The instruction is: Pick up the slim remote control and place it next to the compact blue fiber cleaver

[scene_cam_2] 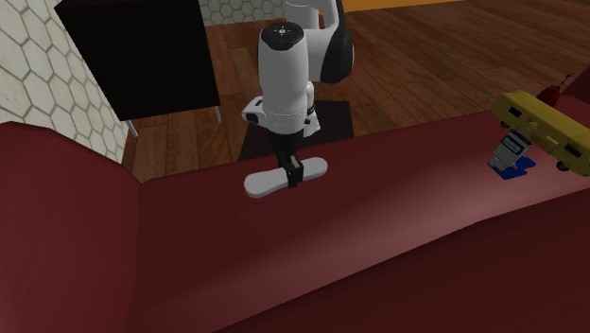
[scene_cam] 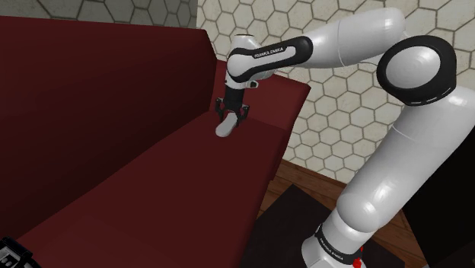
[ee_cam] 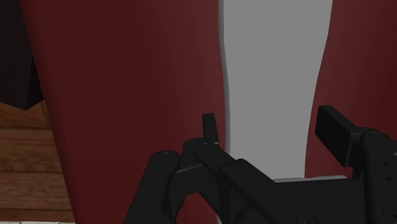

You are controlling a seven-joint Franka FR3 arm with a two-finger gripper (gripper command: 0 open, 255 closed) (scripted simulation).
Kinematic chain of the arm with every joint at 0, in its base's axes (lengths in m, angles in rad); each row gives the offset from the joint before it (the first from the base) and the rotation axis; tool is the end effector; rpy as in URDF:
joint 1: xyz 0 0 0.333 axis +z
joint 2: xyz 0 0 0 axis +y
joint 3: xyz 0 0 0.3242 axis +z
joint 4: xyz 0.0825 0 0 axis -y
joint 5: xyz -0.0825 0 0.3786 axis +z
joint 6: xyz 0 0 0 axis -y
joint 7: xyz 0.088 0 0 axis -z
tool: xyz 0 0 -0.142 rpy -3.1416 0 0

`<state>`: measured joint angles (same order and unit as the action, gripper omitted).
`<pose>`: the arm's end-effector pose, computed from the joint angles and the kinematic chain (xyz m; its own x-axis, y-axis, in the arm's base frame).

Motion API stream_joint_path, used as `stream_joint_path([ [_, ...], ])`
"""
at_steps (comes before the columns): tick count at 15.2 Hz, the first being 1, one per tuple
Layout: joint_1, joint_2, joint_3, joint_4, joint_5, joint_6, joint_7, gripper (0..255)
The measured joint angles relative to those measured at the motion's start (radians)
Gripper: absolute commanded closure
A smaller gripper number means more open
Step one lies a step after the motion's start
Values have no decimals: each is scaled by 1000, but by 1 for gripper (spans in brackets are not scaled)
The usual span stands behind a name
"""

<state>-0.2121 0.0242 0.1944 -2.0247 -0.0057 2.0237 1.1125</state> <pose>0.5487 -0.0106 0.4102 0.4287 -0.9034 -0.0106 -0.9031 -0.4288 0.0224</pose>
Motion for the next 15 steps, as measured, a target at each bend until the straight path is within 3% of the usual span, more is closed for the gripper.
stream_joint_path([
  [15,0,-36,0,159,7,-194,-3,255],
])
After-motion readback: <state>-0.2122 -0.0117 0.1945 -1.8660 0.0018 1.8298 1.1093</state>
